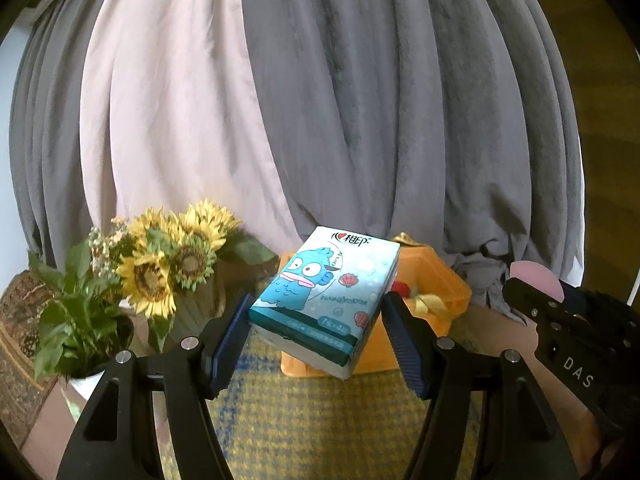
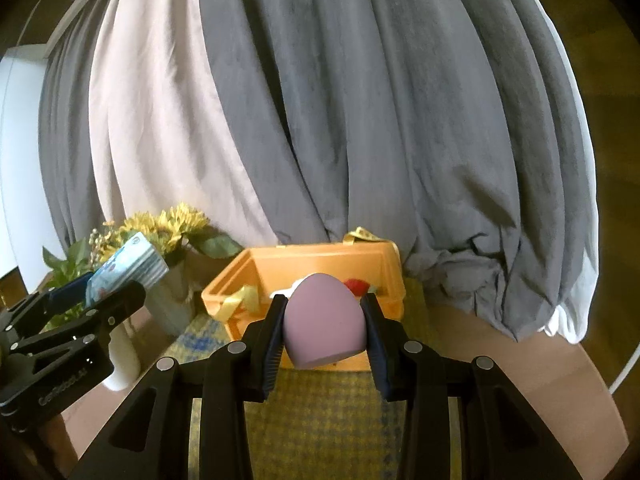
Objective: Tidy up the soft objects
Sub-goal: 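Lift the tissue pack and pink sponge and carry both over the crate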
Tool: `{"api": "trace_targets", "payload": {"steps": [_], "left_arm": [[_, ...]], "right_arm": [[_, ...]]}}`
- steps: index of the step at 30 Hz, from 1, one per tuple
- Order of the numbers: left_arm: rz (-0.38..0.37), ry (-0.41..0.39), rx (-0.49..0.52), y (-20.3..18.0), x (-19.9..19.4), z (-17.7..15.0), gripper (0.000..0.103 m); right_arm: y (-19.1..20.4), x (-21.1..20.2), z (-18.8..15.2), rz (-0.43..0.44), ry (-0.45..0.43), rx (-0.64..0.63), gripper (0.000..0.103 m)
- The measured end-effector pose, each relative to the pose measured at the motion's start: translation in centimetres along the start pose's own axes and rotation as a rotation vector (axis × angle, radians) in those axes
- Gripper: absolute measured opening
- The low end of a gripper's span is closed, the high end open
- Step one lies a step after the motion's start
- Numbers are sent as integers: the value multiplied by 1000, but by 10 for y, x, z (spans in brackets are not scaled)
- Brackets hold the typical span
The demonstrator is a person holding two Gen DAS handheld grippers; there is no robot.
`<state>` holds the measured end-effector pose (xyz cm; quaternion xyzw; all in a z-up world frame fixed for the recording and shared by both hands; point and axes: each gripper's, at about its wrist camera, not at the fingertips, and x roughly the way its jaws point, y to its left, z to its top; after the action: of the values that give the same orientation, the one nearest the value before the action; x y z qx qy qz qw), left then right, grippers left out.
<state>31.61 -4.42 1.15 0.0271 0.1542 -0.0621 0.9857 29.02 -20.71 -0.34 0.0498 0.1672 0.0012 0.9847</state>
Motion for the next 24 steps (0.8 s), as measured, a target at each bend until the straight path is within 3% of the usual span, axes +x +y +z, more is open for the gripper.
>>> {"api": "trace_targets", "payload": {"steps": [13,24], "left_arm": [[-47,-20,7,6,57,27,66],[-32,-1,14,1,109,42,66]], "right_arm": [[1,52,27,-24,0,14,38],[-8,101,51,-44,9,6,38]]}}
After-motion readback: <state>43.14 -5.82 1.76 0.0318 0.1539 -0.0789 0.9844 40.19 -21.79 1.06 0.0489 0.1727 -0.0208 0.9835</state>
